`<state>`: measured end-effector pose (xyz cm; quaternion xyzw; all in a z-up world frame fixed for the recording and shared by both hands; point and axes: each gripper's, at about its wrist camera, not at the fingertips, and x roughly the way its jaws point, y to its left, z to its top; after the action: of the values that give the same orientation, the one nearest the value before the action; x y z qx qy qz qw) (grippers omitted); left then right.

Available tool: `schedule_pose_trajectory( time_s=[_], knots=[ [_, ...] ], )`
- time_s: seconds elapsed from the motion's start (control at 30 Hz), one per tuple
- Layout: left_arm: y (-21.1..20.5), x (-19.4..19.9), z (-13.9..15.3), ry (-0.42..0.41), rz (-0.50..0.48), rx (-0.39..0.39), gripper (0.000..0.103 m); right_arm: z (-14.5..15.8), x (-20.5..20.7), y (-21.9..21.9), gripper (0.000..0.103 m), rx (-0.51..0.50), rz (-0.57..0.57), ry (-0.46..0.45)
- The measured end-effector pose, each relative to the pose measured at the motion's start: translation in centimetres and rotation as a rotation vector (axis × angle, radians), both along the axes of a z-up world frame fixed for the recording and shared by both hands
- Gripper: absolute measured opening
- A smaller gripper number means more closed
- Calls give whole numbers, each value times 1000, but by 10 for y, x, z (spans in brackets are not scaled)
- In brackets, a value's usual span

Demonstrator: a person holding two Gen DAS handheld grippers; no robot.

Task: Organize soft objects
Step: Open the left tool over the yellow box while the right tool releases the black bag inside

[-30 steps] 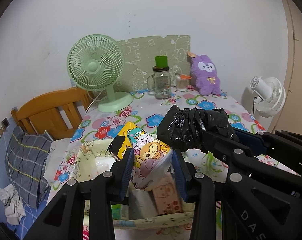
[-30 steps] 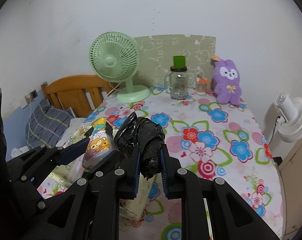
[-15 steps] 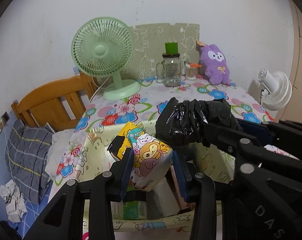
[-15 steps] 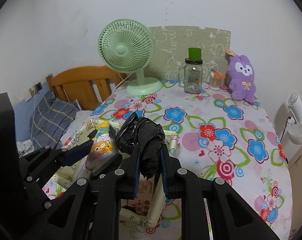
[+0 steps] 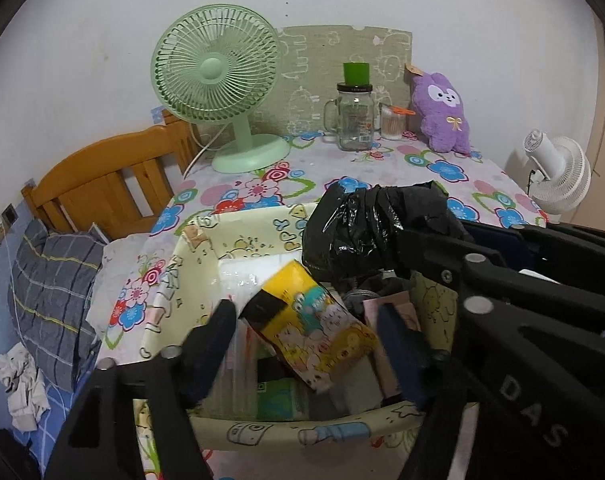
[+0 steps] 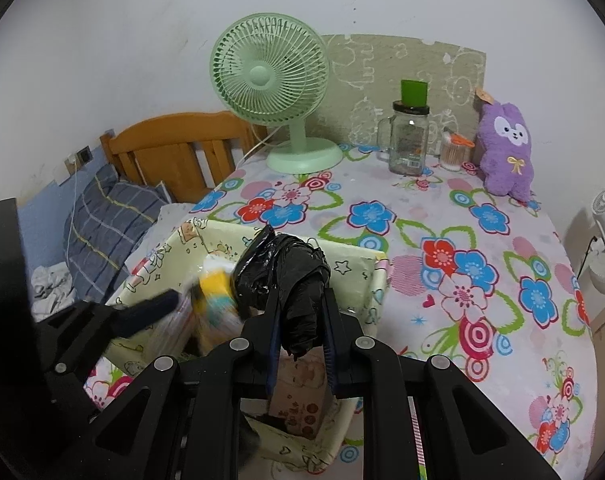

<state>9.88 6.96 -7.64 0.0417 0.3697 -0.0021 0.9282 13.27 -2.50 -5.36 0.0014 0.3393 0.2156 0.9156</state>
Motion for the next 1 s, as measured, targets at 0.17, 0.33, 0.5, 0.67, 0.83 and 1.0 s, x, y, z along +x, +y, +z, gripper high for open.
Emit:
schedule_pose_trajectory(
  time_s=[0.17, 0.33, 0.5, 0.67, 0.83, 1.0],
  knots=[
    [6, -2, 0, 6, 27, 6, 84, -6, 7, 8, 21, 22, 24, 24],
    [12, -3, -1, 10, 45, 11, 86, -14, 11, 19, 26, 16, 55, 43],
    [13, -4, 0, 8, 47, 0, 87, -17, 8, 22, 66, 9, 62, 45],
    [9, -6, 5, 0, 40, -9, 87, -9, 0, 15, 80, -6, 36, -12],
    [2, -9, 10, -9, 30, -27, 89, -1, -7, 3, 89, -20, 2, -38],
    [-11, -14, 19, -35, 8, -33, 89, 6, -16, -15, 93, -24, -44, -59]
  ],
)
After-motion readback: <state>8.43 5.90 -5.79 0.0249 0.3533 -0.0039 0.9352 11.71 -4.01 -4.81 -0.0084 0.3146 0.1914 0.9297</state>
